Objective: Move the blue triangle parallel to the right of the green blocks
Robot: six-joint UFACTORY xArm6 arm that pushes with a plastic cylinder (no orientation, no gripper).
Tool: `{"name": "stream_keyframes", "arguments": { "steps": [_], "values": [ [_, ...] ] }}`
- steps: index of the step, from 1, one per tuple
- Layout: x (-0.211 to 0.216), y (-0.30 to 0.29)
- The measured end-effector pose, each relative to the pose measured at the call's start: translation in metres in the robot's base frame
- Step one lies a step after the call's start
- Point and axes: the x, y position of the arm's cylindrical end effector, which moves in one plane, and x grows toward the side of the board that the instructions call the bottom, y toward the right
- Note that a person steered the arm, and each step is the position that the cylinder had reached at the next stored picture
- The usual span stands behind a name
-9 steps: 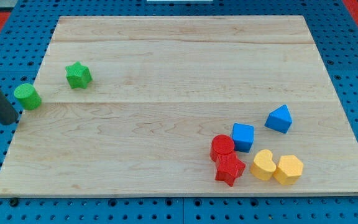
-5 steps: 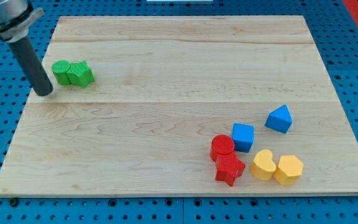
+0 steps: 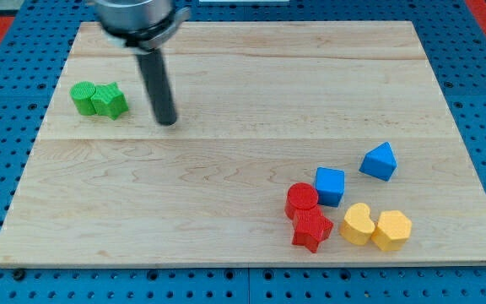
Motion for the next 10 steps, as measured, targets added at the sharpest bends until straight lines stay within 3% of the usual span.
{"name": "stream_keyframes", "arguments": {
  "steps": [1,2,3,4,5,7,8,9,10],
  "values": [
    [-0.027,0.077],
    [-0.016,0.175],
    [0.034,0.260],
    [0.049,0.300],
    [0.049,0.300],
    [0.134,0.364],
    [0.160,0.353],
    [0.147,0.290],
    [0.114,0.263]
  ]
}}
